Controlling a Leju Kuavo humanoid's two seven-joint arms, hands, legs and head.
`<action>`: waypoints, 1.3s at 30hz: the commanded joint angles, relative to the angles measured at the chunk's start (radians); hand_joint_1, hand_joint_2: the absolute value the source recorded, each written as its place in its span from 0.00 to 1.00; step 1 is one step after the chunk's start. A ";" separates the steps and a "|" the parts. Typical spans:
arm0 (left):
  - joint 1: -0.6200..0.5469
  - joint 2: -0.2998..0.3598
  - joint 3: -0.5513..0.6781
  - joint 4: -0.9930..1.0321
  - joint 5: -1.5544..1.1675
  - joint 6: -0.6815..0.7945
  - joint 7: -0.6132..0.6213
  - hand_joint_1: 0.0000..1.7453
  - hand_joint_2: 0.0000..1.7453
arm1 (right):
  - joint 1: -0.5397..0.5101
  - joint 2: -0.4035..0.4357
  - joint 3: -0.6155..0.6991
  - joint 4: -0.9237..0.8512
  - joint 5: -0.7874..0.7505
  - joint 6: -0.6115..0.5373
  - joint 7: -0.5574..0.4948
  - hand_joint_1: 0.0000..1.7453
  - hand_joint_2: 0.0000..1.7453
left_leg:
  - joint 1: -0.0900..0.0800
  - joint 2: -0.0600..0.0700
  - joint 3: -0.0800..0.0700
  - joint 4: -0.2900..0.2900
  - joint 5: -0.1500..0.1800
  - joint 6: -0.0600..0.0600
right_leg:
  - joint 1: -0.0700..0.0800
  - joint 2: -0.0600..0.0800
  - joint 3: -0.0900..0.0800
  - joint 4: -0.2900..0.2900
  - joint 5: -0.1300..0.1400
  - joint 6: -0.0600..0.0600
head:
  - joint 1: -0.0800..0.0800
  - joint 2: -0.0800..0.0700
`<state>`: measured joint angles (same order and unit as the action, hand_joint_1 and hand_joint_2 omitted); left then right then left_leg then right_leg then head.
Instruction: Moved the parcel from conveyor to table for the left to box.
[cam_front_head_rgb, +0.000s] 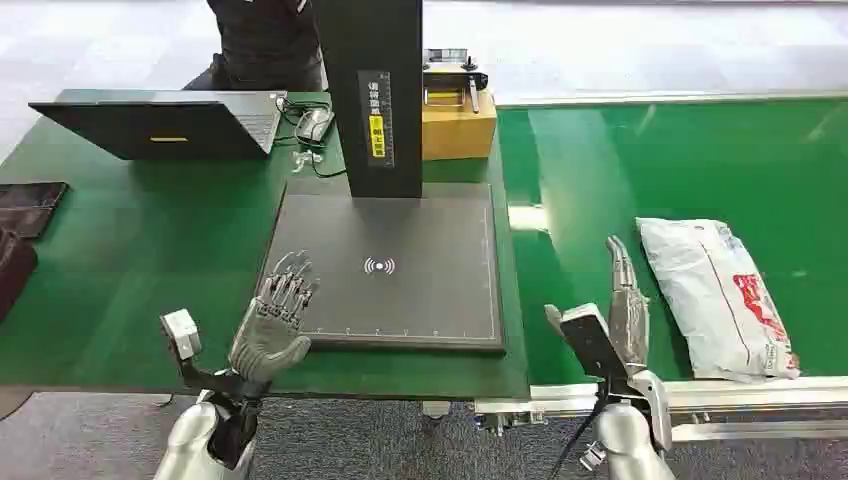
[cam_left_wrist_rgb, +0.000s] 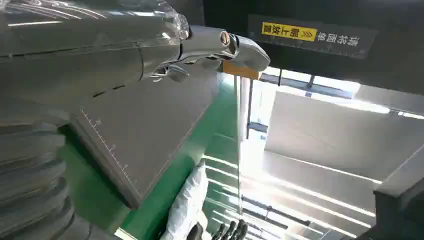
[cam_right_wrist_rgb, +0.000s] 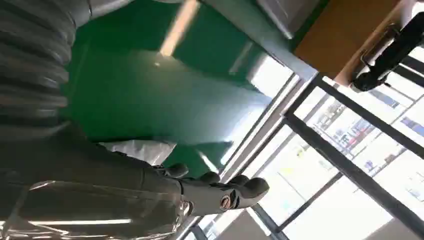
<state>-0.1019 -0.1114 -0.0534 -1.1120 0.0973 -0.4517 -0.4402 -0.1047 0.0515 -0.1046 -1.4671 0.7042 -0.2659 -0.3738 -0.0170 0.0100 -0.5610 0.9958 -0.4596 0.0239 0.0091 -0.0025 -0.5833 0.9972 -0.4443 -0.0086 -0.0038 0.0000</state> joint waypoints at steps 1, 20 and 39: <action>-0.010 0.014 0.014 0.020 -0.009 -0.019 -0.006 0.00 1.00 | -0.069 -0.066 -0.156 0.123 -0.038 0.023 -0.009 0.00 1.00 | 0.001 -0.002 0.002 -0.001 0.000 -0.002 | 0.000 -0.001 0.003 -0.002 0.000 0.002 | 0.000 0.000; -0.062 0.036 -0.022 0.106 -0.010 -0.052 -0.027 0.00 1.00 | -0.301 -0.254 -0.295 0.604 0.080 -0.046 0.036 0.00 1.00 | 0.000 -0.002 0.003 -0.001 0.001 -0.003 | 0.000 -0.002 0.004 -0.002 0.001 0.003 | 0.000 0.000; -0.041 0.045 -0.040 0.084 0.001 -0.048 -0.019 0.00 1.00 | -0.496 -0.370 -0.302 0.992 0.139 -0.126 0.108 0.00 1.00 | 0.000 -0.001 0.001 0.000 0.000 -0.001 | -0.001 -0.001 0.001 -0.001 0.001 0.002 | 0.000 0.000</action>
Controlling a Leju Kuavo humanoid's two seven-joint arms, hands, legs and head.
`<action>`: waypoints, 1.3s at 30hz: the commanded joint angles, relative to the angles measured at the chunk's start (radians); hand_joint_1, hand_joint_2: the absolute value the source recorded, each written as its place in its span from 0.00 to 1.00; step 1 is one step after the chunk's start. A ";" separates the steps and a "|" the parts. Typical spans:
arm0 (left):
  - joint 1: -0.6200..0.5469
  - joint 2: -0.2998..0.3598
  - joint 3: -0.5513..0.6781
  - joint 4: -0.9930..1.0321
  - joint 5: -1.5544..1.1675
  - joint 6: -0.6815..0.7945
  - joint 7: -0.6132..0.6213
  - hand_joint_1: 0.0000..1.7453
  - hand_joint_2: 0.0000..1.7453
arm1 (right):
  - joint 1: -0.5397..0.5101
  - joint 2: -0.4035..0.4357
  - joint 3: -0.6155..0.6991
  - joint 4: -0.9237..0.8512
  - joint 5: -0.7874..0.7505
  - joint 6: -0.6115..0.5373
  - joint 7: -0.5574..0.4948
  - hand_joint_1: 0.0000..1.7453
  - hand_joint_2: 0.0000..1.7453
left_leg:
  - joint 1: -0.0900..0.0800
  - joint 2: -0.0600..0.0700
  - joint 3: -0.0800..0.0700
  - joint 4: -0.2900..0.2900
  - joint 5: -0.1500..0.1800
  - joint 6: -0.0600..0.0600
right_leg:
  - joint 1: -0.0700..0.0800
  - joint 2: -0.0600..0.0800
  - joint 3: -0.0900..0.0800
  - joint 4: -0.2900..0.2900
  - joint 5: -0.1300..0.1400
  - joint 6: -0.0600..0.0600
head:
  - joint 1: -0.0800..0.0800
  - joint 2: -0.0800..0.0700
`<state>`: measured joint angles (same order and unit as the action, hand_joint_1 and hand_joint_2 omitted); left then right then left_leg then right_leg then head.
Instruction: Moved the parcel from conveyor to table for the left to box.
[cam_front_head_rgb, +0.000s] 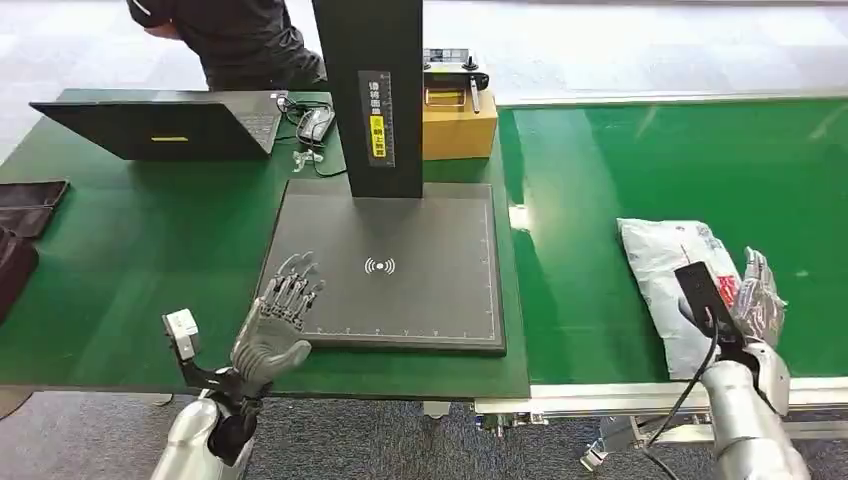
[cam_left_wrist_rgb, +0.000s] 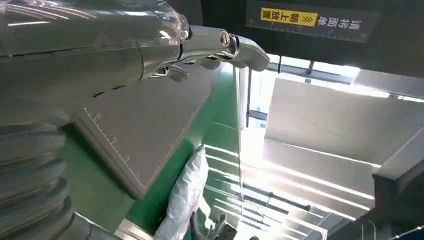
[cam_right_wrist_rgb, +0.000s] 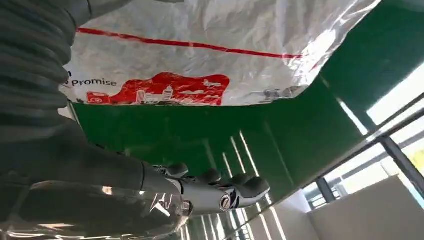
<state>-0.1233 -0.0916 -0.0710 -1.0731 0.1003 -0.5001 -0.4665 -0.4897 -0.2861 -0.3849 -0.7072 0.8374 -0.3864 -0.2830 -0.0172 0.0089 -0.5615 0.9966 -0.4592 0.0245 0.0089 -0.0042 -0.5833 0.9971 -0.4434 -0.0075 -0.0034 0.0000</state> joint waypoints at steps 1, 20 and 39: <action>-0.020 0.025 -0.022 0.045 -0.002 0.000 0.008 0.00 1.00 | -0.111 -0.032 -0.021 0.232 0.006 -0.006 0.017 0.00 1.00 | 0.000 0.000 0.003 -0.001 0.000 -0.003 | 0.000 0.001 0.002 -0.001 0.000 0.001 | 0.000 0.000; -0.048 0.033 -0.023 0.087 0.001 0.003 0.000 0.00 1.00 | -0.202 -0.060 0.018 0.417 0.072 0.251 0.249 0.00 1.00 | 0.000 0.000 0.002 -0.001 0.000 -0.002 | 0.000 0.001 0.001 0.000 0.000 0.001 | 0.000 0.000; -0.093 0.031 -0.003 0.147 -0.003 0.013 -0.014 0.00 1.00 | -0.236 -0.038 0.024 0.467 0.090 0.592 0.426 0.00 1.00 | 0.001 -0.002 0.006 -0.003 0.001 -0.003 | 0.001 0.000 0.007 -0.003 0.001 0.001 | 0.000 0.000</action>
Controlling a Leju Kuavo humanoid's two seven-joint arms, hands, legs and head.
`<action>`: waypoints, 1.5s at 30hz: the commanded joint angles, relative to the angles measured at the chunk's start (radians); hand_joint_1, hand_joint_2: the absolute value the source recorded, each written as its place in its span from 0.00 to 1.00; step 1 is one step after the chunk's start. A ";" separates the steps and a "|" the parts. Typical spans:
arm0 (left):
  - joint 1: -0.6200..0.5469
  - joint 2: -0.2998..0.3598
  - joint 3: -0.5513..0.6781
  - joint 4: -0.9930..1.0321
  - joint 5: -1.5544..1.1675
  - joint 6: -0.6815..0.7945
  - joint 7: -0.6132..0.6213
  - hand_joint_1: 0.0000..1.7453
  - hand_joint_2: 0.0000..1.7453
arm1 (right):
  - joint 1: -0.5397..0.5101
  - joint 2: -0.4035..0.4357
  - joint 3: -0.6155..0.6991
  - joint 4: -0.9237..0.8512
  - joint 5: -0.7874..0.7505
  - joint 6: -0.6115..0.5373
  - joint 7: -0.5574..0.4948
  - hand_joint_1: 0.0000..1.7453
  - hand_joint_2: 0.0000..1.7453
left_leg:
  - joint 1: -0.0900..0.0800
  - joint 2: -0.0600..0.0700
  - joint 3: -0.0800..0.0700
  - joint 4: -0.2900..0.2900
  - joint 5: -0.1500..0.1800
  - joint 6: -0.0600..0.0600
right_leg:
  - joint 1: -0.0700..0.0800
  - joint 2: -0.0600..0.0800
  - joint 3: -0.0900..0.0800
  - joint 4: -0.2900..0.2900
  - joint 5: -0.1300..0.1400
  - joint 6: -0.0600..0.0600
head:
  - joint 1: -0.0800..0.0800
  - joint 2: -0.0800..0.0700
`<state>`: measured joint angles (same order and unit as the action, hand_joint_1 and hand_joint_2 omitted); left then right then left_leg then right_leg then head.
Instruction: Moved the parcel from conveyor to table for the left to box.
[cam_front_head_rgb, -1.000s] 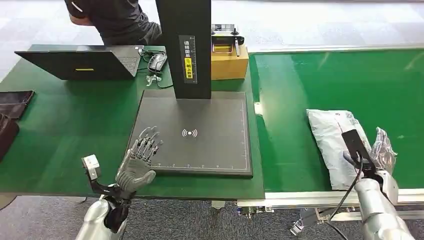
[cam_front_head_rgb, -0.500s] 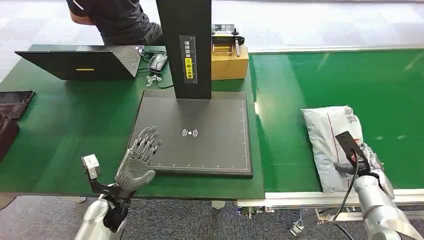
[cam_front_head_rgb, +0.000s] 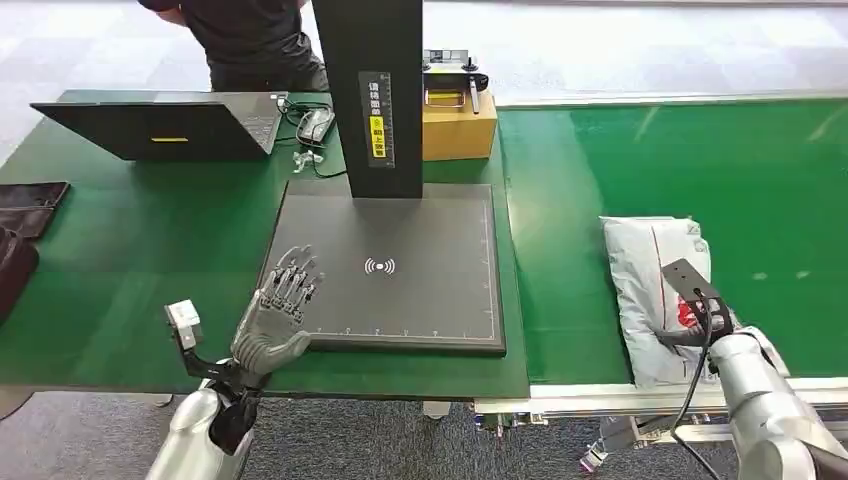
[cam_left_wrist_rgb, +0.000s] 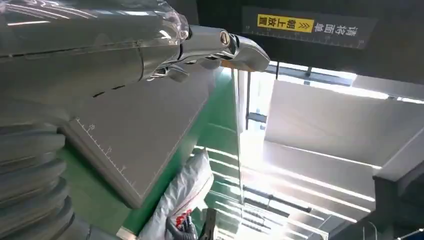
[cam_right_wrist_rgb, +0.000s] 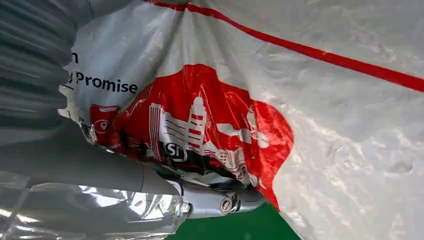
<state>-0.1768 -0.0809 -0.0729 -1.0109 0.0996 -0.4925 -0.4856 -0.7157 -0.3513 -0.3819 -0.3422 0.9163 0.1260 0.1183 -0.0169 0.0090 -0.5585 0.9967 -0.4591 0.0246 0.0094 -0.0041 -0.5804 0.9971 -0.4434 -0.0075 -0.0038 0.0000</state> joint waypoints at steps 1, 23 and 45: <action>-0.034 0.019 0.002 0.077 -0.002 0.009 0.006 0.00 1.00 | -0.011 0.035 0.016 0.097 0.007 0.069 0.017 0.00 1.00 | 0.001 -0.001 0.003 -0.002 0.000 -0.003 | 0.001 0.000 0.003 -0.002 0.000 0.001 | 0.000 0.000; -0.007 0.003 0.036 0.018 0.001 0.009 0.038 0.00 1.00 | -0.002 0.072 0.078 0.066 0.083 -0.116 -0.023 1.00 1.00 | 0.001 0.000 0.004 -0.001 0.000 -0.003 | 0.001 0.001 0.004 -0.002 0.001 0.001 | 0.000 0.000; 0.017 -0.010 0.023 -0.014 0.005 0.021 0.041 0.00 1.00 | 0.090 0.137 -0.040 -0.252 0.078 -0.824 -0.445 1.00 1.00 | 0.000 -0.001 0.000 -0.001 0.001 -0.002 | 0.000 0.000 0.000 0.000 0.000 0.001 | 0.000 0.000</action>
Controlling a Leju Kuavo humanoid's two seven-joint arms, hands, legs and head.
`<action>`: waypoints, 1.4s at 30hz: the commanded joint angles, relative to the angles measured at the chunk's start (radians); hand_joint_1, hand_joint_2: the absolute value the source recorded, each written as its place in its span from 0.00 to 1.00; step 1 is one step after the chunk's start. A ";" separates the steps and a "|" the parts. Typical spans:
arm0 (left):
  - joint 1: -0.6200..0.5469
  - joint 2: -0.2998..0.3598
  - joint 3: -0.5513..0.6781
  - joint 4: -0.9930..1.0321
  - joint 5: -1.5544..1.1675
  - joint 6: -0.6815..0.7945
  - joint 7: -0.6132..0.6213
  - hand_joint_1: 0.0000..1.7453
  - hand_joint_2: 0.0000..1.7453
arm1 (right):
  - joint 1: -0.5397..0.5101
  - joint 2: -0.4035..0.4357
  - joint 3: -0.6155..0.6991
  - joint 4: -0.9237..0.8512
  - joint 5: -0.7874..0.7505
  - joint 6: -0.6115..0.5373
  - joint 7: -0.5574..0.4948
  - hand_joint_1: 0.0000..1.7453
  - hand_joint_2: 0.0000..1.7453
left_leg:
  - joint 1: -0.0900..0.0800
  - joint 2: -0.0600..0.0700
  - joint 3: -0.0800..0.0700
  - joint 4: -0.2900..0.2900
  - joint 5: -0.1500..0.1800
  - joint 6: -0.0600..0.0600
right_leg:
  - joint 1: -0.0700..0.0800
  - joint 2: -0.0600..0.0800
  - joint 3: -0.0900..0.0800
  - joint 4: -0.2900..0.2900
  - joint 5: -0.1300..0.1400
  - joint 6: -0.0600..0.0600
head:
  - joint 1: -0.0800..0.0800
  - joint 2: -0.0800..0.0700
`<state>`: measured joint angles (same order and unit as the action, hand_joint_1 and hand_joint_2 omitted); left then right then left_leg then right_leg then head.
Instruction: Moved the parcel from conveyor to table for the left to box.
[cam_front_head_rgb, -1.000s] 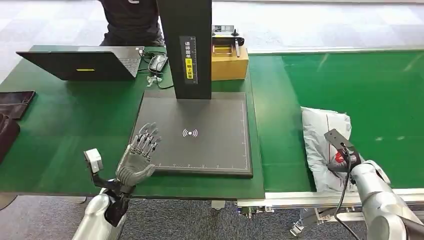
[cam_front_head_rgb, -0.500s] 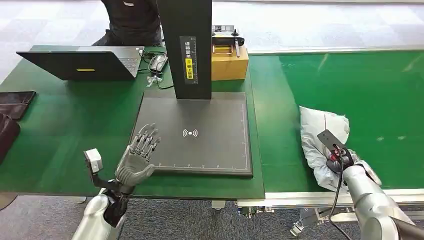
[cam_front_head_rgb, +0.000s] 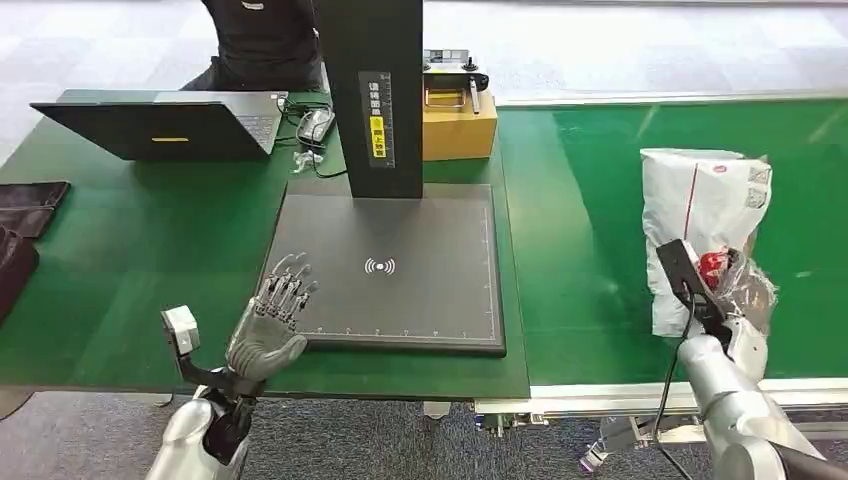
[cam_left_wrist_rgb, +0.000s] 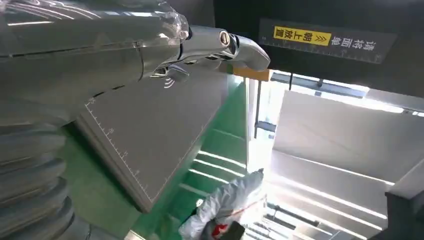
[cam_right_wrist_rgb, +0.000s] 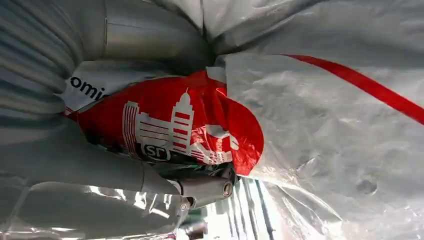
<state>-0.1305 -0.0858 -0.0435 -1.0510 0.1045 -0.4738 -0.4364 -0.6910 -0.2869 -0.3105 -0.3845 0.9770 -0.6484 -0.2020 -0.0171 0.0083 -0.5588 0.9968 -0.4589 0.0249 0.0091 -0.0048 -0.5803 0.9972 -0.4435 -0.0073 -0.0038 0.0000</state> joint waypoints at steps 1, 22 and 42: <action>-0.029 -0.004 -0.009 0.026 -0.001 0.001 -0.010 0.00 1.00 | 0.076 0.096 -0.153 -0.256 0.036 -0.050 -0.167 1.00 1.00 | 0.000 0.000 0.001 -0.001 0.001 -0.003 | 0.000 0.001 0.001 -0.001 0.001 0.001 | 0.000 0.000; -0.091 0.024 -0.026 0.107 0.001 0.002 -0.052 0.00 1.00 | 0.249 0.246 0.134 -0.805 0.273 -0.050 -0.287 1.00 1.00 | 0.001 0.001 0.001 -0.002 0.001 -0.005 | 0.000 0.002 0.000 -0.001 0.001 0.002 | 0.000 0.000; -0.070 0.050 -0.023 0.105 0.016 -0.001 -0.088 0.00 1.00 | 0.144 0.047 0.833 -0.796 0.379 0.166 -0.157 1.00 1.00 | 0.000 0.003 0.000 -0.001 0.000 -0.003 | 0.000 0.004 -0.001 0.000 0.001 0.001 | 0.000 0.000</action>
<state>-0.1883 -0.0656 -0.0496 -0.9983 0.1217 -0.4738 -0.5234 -0.4438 -0.1751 0.2767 -1.2215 1.4099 -0.5946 -0.3349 -0.0169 0.0084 -0.5596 0.9964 -0.4587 0.0247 0.0093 -0.0048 -0.5808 0.9976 -0.4435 -0.0075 -0.0038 0.0000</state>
